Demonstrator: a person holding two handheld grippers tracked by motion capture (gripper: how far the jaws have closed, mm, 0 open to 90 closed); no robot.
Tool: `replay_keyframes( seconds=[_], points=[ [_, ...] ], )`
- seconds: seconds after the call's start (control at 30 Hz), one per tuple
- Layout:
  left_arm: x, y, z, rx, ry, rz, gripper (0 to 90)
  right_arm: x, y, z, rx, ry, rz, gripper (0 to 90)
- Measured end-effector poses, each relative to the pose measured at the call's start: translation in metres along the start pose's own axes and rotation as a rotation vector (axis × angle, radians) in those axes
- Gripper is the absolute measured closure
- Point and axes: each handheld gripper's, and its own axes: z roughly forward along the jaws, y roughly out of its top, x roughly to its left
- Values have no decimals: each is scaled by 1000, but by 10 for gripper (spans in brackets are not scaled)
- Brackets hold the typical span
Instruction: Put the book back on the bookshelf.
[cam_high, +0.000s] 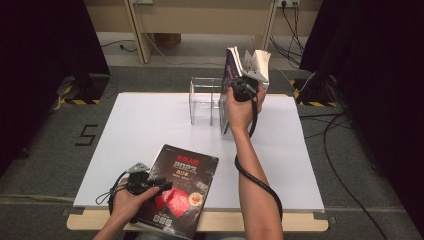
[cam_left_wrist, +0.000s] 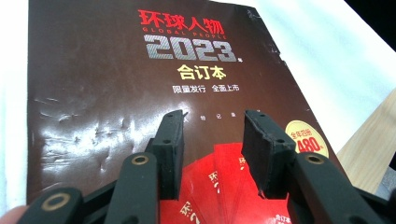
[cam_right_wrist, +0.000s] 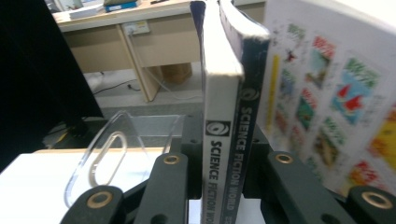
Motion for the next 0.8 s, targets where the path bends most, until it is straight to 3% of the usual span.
replay_keyframes(
  seconds=[0.13, 0.33, 0.47, 0.8],
  points=[
    [0, 0, 0, -1, -1, 2, 583, -9, -3, -5, -16, -11, 25, 768],
    [-2, -1, 1, 2, -4, 5, 584, -1, -18, -9, -39, -38, -66, 765],
    [-2, 0, 0, 0, -4, 7, 584, 4, -24, -13, -48, -43, -101, 761],
    [-4, 0, 2, 5, -8, 11, 582, -3, -22, -13, 12, -26, -60, 687]
  ],
)
